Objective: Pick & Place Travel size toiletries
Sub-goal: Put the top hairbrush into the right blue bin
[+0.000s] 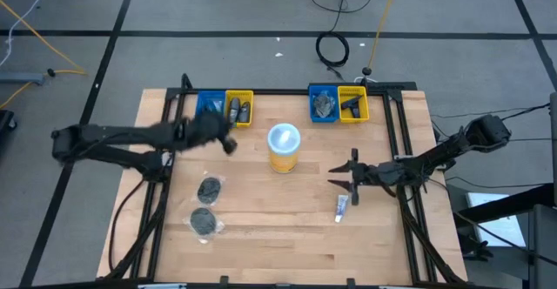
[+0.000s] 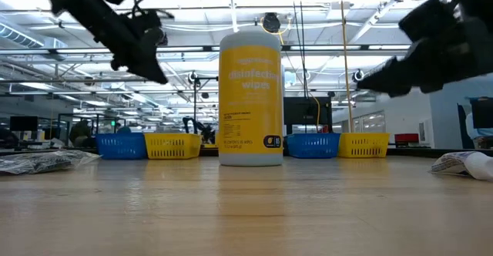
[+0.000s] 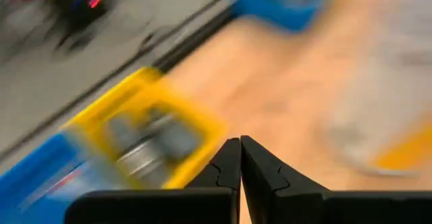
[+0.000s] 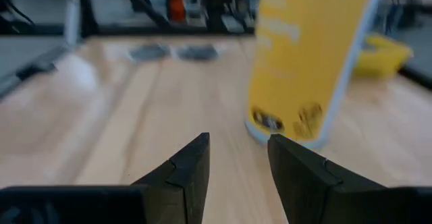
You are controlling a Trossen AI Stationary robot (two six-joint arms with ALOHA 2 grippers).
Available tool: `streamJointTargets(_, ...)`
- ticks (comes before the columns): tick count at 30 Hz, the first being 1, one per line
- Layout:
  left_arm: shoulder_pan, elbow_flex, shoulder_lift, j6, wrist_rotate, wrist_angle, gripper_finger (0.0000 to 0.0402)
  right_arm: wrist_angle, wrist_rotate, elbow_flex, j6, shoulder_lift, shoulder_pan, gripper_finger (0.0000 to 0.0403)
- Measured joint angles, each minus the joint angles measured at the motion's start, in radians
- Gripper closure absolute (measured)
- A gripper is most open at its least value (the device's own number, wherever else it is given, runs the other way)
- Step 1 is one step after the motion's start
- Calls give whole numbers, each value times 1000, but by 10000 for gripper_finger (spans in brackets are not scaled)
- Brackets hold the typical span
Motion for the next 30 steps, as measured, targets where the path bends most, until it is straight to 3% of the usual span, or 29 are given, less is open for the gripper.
streamJointTargets(5,-272,-174,41,150,0,436,390,109,0,0,-57,0,36,261)
streamJointTargets(9,-454,-198,87,195,-2,467,400,119,5,0,-59,0,37,261)
streamJointTargets(14,-593,-197,94,51,-11,251,387,117,9,0,-57,13,24,261)
streamJointTargets(20,-586,-197,41,-491,-114,-177,355,117,10,0,-41,53,-1,261)
streamJointTargets(25,-519,-197,0,-890,-82,-455,276,120,9,0,-29,83,-20,261)
streamJointTargets(30,-463,-197,-8,-1019,91,-536,188,121,8,0,-26,93,-21,261)
